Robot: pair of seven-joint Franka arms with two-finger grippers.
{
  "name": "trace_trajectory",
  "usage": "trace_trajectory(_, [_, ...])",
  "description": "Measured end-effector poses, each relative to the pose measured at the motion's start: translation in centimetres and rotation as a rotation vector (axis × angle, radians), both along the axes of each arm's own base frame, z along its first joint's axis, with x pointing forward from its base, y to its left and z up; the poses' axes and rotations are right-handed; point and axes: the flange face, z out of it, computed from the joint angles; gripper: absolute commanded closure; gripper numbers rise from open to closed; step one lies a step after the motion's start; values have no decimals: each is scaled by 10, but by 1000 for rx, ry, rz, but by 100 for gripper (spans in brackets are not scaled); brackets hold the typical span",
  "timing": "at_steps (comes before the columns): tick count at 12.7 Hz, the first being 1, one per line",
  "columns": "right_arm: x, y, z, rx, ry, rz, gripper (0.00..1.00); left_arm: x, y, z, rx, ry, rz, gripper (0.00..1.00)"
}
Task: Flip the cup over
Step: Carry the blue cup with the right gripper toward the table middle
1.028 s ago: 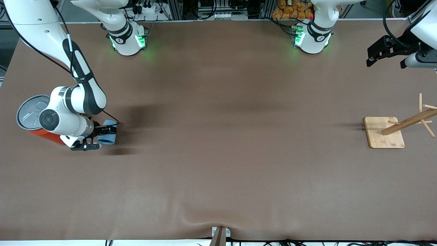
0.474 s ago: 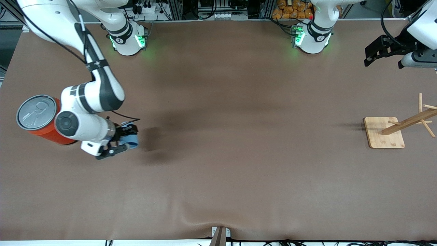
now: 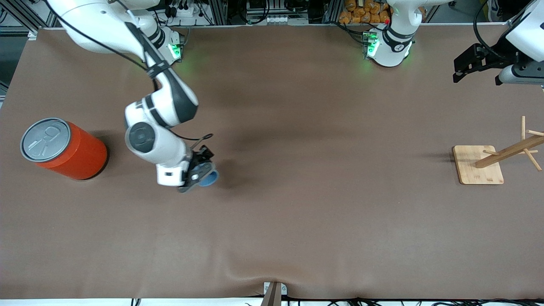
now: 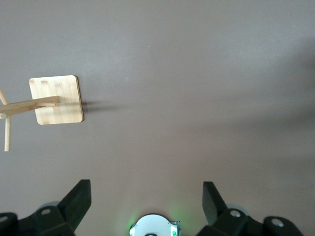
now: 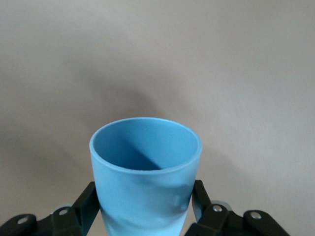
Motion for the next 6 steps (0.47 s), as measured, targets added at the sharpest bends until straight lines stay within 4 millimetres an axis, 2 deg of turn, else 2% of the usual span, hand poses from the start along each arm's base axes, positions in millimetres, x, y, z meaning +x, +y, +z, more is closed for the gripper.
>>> trace_trajectory(3, [-28,83,9,-29,-78,228,91,2,-6,-4,0,7,-12,0])
trace_trajectory(6, [-69,162,-4,-75,-135,440,92,2,-9,-5,0,7,-17,0])
